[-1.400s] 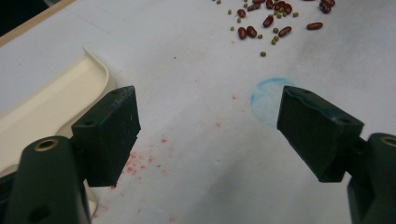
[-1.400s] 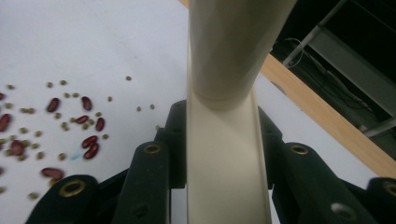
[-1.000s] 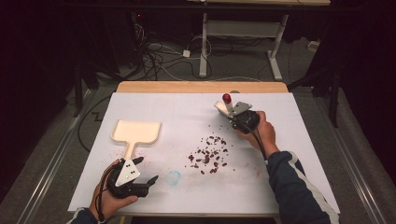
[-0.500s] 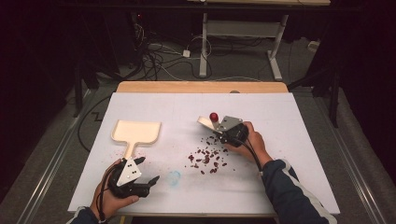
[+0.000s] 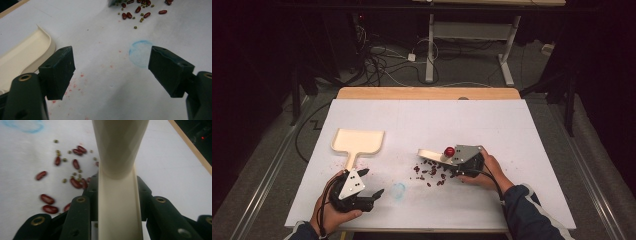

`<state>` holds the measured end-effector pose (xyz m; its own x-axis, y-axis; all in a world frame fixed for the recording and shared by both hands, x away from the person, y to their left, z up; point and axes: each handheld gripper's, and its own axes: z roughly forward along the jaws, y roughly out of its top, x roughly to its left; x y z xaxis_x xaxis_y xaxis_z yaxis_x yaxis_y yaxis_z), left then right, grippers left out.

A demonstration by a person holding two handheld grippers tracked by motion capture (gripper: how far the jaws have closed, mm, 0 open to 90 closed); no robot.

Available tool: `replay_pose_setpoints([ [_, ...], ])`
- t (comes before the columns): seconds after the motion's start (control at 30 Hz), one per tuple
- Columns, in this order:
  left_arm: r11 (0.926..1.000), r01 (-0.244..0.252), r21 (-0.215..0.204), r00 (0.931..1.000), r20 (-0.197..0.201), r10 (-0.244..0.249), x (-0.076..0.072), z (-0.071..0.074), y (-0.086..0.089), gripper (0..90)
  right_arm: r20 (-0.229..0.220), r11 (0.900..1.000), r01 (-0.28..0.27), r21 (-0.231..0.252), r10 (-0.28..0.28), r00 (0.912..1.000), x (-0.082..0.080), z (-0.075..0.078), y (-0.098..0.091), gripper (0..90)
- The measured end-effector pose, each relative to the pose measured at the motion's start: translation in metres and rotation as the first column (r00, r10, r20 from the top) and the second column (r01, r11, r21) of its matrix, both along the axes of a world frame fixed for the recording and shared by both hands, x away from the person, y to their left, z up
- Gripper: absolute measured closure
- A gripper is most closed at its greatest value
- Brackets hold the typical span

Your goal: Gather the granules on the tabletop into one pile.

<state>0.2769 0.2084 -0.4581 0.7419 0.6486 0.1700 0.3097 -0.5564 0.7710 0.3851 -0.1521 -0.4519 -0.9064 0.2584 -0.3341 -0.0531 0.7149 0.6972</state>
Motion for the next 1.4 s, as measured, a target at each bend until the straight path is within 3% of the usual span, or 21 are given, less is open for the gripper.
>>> replay_pose_setpoints([
  [0.23,1.0000,0.006,0.006,0.9999,0.012,-0.006,0.000,0.001,-0.001,20.4,-0.003,0.9997,-0.022,0.009,0.023,0.9997,-0.011,0.005,-0.004,67.4],
  [0.3,1.0000,0.005,0.005,1.0000,0.000,-0.005,-0.001,0.000,-0.001,20.4,0.009,0.9999,-0.006,0.011,0.006,0.9999,-0.012,0.006,-0.004,67.5],
  [0.53,1.0000,-0.001,0.005,0.9999,0.017,0.001,0.000,0.001,-0.001,20.4,0.059,0.9966,0.055,0.061,-0.058,0.9965,-0.012,0.020,-0.008,67.7],
  [0.63,1.0000,-0.007,0.003,0.9997,0.021,0.007,-0.001,0.002,0.000,20.4,0.038,0.9889,0.085,0.122,-0.091,0.9952,-0.015,0.033,-0.012,67.7],
  [0.8,0.9996,-0.028,0.005,0.9992,0.028,0.028,-0.002,0.003,0.002,20.4,0.000,0.9788,0.128,0.160,-0.129,0.9916,-0.022,0.046,-0.013,67.8],
  [0.9,0.9990,-0.044,-0.002,0.9984,0.036,0.044,-0.002,0.005,0.005,20.4,-0.060,0.9696,0.157,0.188,-0.148,0.9872,-0.032,0.057,-0.009,67.8],
  [0.93,0.9989,-0.047,-0.007,0.9982,0.038,0.047,-0.002,0.006,0.006,20.4,-0.060,0.9696,0.157,0.188,-0.148,0.9872,-0.032,0.057,-0.009,67.8],
  [0.97,0.9986,-0.052,-0.008,0.9978,0.041,0.053,-0.002,0.006,0.007,20.3,-0.112,0.9640,0.159,0.213,-0.138,0.9842,-0.040,0.059,-0.004,67.7],
  [1.0,0.9985,-0.054,-0.007,0.9975,0.045,0.054,-0.002,0.007,0.008,20.3,-0.133,0.9624,0.156,0.222,-0.129,0.9828,-0.043,0.060,-0.002,67.7],
  [1.1,0.9971,-0.072,-0.024,0.9948,0.070,0.074,-0.003,0.010,0.014,20.3,-0.244,0.9480,0.188,0.257,-0.125,0.9618,-0.057,0.054,0.013,67.7],
  [1.13,0.9964,-0.080,-0.028,0.9936,0.077,0.082,-0.003,0.011,0.015,20.3,-0.244,0.9480,0.188,0.257,-0.125,0.9618,-0.057,0.054,0.013,67.7],
  [1.17,0.9942,-0.104,-0.027,0.9898,0.095,0.106,-0.004,0.014,0.018,20.4,-0.297,0.9440,0.199,0.263,-0.117,0.9476,-0.065,0.046,0.025,67.7],
  [1.2,0.9887,-0.139,-0.056,0.9822,0.120,0.145,-0.006,0.017,0.021,20.4,-0.316,0.9425,0.204,0.265,-0.115,0.9418,-0.068,0.042,0.031,67.7],
  [1.23,0.9887,-0.139,-0.056,0.9822,0.120,0.145,-0.006,0.017,0.021,20.5,-0.336,0.9391,0.213,0.270,-0.115,0.9349,-0.071,0.038,0.036,67.7],
  [1.27,0.9803,-0.172,-0.098,0.9747,0.128,0.183,-0.007,0.021,0.025,20.5,-0.353,0.9369,0.220,0.272,-0.115,0.9285,-0.072,0.034,0.041,67.8],
  [1.3,0.9803,-0.172,-0.098,0.9747,0.128,0.183,-0.007,0.021,0.025,20.5,-0.383,0.9271,0.252,0.277,-0.134,0.9139,-0.073,0.029,0.048,67.7],
  [1.33,0.9783,-0.179,-0.105,0.9730,0.129,0.192,-0.007,0.021,0.027,20.5,-0.383,0.9271,0.252,0.277,-0.134,0.9139,-0.073,0.029,0.048,67.7],
  [1.37,0.9774,-0.182,-0.108,0.9724,0.128,0.195,-0.007,0.021,0.028,20.6,-0.423,0.9170,0.283,0.281,-0.147,0.8944,-0.073,0.023,0.057,67.8],
  [1.4,0.9772,-0.182,-0.109,0.9729,0.124,0.195,-0.006,0.021,0.028,20.6,-0.428,0.9156,0.292,0.276,-0.155,0.8906,-0.072,0.020,0.061,67.7],
])
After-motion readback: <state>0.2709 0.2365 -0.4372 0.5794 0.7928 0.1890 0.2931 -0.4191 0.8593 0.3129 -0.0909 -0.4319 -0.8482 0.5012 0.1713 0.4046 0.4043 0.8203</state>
